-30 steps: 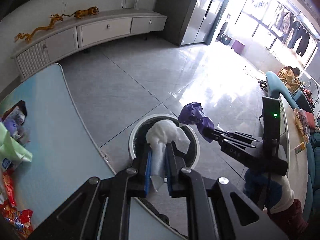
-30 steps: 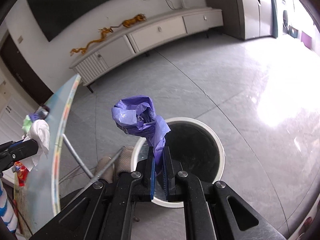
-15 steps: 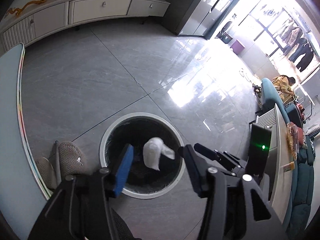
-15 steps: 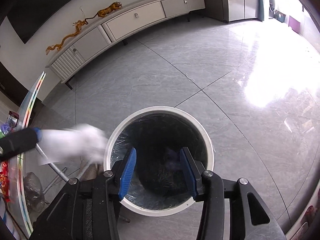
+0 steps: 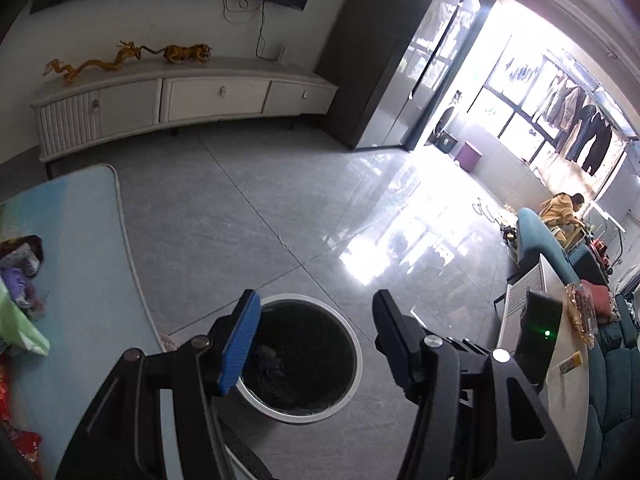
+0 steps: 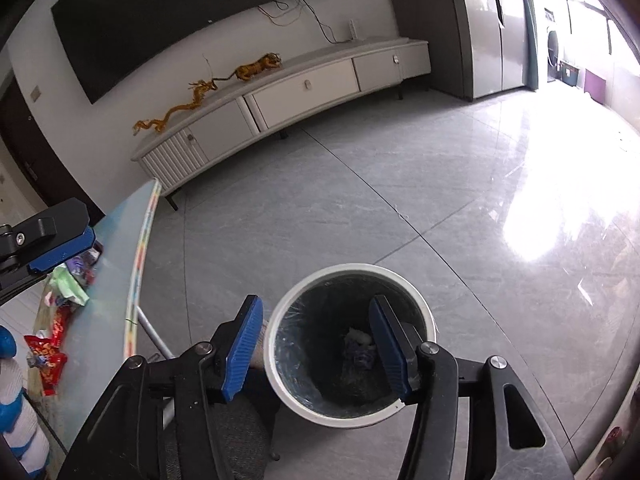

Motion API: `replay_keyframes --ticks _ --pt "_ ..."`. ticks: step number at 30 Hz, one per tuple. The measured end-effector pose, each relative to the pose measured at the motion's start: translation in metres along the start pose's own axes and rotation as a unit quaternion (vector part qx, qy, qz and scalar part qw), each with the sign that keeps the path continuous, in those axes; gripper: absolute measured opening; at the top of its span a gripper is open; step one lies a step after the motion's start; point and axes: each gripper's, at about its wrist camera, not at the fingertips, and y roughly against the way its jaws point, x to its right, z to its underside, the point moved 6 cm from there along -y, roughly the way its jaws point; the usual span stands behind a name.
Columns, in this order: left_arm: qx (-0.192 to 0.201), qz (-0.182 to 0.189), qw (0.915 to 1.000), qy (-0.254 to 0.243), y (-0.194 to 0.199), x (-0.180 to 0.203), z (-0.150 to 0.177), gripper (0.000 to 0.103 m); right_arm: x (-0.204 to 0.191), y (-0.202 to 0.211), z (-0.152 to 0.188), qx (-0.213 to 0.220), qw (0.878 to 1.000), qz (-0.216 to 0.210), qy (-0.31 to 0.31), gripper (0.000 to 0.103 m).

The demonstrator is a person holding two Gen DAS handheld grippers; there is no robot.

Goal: Collect trash
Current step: 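Carry both items over the bin and open both tools to drop them, then grasp the white plastic bag with the left tool while the right tool grasps the red snack wrapper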

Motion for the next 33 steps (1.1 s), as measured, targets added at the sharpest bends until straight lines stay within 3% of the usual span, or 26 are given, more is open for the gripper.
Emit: replay_keyframes --ticks 9,19,27,31,33 --pt "0.112 -0.089 0.9896 -0.012 0.157 -0.050 -0.023 0.057 -0.094 0.096 -0.028 0.088 0.992 -0.070 0.063 0.061" --pt "0.206 -0.222 0.9525 -0.027 0.341 -0.100 -0.008 0.056 -0.193 0.182 -0.025 0.142 0.970 -0.145 0.137 0.061" --pt "0.241 -0.324 0.9145 -0.026 0.440 -0.128 -0.009 0.057 -0.253 0.213 -0.019 0.151 0.950 -0.202 0.184 0.061" --pt "0.214 -0.332 0.9183 -0.022 0.429 -0.148 0.009 0.057 -0.271 0.198 -0.010 0.131 0.946 -0.219 0.199 0.061" --pt "0.193 -0.323 0.9264 -0.016 0.410 -0.164 0.020 0.057 -0.279 0.182 -0.001 0.114 0.946 -0.222 0.209 0.061"
